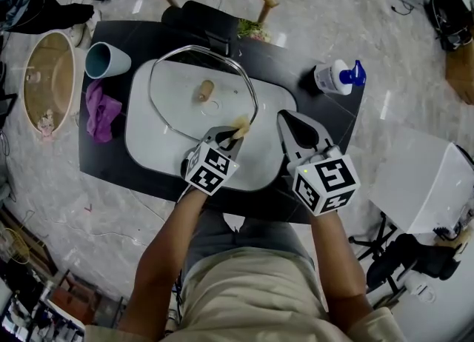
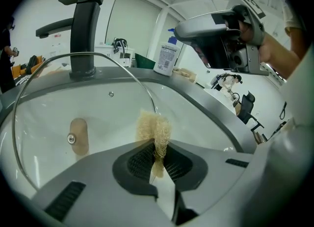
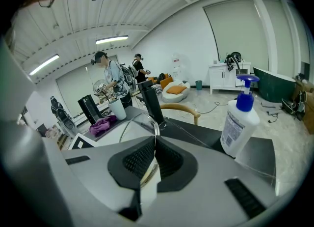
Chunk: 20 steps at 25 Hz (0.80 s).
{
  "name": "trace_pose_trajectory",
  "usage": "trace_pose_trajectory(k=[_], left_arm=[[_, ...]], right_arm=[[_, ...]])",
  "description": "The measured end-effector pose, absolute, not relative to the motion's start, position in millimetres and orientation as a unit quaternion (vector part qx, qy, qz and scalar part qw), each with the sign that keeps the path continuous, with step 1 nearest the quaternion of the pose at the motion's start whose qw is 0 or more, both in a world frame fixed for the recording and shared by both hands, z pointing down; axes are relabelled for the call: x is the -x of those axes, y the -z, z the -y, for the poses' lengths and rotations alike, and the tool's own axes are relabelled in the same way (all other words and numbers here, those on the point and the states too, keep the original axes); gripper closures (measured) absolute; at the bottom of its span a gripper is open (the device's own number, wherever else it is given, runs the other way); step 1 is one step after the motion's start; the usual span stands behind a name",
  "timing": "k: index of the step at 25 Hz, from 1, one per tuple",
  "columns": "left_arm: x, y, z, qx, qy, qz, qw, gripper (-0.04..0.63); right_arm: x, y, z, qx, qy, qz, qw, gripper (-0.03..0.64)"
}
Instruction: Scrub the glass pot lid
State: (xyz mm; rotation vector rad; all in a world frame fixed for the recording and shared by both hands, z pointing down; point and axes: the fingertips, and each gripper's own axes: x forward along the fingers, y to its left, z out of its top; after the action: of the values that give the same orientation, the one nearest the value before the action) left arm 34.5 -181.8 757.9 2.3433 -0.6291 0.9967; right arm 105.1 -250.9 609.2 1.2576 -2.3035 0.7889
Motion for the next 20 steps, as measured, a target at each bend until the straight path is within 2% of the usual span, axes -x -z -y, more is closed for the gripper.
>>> trace_pose_trajectory(k=[8,20], left_arm=[[-13,-768,189,-0.856,-0.380,0.242,0.254,0.555],[130,-786,236,-0.782,-0.449,0.351,0.253,0.555]], right_arm=[[-106,-612,250,-0.450,-0.283,0.823,0.201,0.592],[-96,-606,242,-0.449,-0.279,0.825,0.201,0.592]])
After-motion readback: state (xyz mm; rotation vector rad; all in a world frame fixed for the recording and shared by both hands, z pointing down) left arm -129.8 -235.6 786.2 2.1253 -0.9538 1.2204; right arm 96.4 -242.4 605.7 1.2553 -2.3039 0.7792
